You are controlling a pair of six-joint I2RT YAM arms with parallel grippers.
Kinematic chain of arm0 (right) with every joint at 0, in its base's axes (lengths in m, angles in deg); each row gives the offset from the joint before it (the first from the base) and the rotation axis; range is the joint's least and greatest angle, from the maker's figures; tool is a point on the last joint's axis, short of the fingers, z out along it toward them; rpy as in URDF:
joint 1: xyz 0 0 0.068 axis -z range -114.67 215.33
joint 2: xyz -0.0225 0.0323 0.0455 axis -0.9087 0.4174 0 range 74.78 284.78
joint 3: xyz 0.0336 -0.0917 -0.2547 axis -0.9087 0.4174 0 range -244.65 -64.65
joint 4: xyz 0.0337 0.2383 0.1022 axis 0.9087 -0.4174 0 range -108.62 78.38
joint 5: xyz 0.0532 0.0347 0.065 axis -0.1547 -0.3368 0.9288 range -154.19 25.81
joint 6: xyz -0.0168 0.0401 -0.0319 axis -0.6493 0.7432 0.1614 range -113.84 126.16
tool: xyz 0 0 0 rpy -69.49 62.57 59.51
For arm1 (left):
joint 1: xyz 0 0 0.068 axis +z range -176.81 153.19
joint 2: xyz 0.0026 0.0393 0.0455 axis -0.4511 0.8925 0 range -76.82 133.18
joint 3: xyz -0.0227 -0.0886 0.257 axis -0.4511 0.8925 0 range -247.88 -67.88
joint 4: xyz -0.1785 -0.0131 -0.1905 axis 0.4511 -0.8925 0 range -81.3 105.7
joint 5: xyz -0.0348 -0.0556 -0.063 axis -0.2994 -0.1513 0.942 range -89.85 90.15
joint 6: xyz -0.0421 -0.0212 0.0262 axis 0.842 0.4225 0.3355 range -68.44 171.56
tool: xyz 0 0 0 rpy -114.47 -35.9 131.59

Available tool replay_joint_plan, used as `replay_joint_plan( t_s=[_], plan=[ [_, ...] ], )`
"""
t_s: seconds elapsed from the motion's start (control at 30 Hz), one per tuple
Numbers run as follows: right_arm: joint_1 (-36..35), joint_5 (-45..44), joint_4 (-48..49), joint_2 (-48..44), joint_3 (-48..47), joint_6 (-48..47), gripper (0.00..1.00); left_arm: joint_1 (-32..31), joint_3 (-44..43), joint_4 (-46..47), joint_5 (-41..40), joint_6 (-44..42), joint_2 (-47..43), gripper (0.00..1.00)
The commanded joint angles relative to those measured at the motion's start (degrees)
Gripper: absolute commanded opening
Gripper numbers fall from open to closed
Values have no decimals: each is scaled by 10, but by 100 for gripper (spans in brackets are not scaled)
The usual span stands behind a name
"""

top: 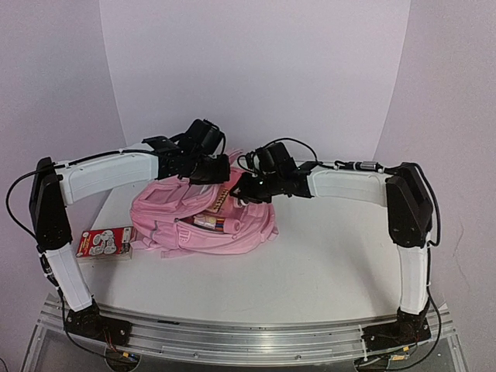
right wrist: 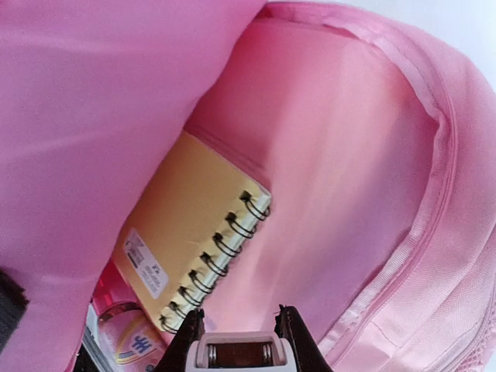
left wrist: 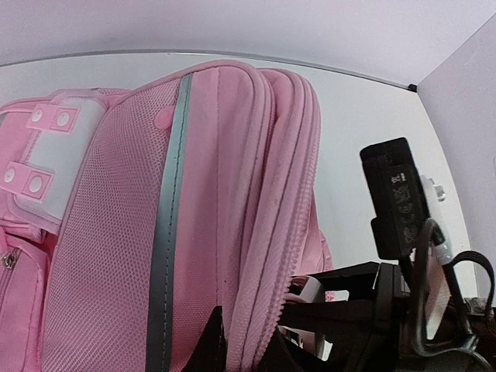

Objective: Pack the student bag
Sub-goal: Adjust the stationery in the student bag.

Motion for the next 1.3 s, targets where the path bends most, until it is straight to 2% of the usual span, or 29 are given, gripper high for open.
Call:
replay_joint_plan(
  t_s=[0.0,0.2,0.33,0.4,0.47,0.5,0.57,0.7,1.07,1.27],
  plan=[
    [-1,-26,12,-22,-51,-16,3,2,-37,76,-30,12,-71,0],
    [-1,-14,8,95,-206,-27,3,3,-17,90,-59,23,-108,0],
    [-1,1,-22,215,-372,0,4,5,-10,91,-76,29,-127,0],
    [-2,16,-49,284,-469,19,14,6,-5,92,-82,33,-132,0],
    [-2,30,-57,336,-535,25,39,7,-1,94,-85,35,-135,0],
    [-3,28,-60,343,-540,26,48,8,1,94,-86,36,-136,0],
    [-4,23,-60,332,-521,14,63,9,8,95,-89,37,-140,0],
    [-6,8,-61,281,-468,-28,76,11,26,108,-87,39,-148,0],
    [-4,-7,-66,118,-292,-122,86,14,58,116,-87,39,-157,0],
    [-2,27,-68,-10,-119,-157,90,16,71,121,-82,40,-159,0]
  ],
)
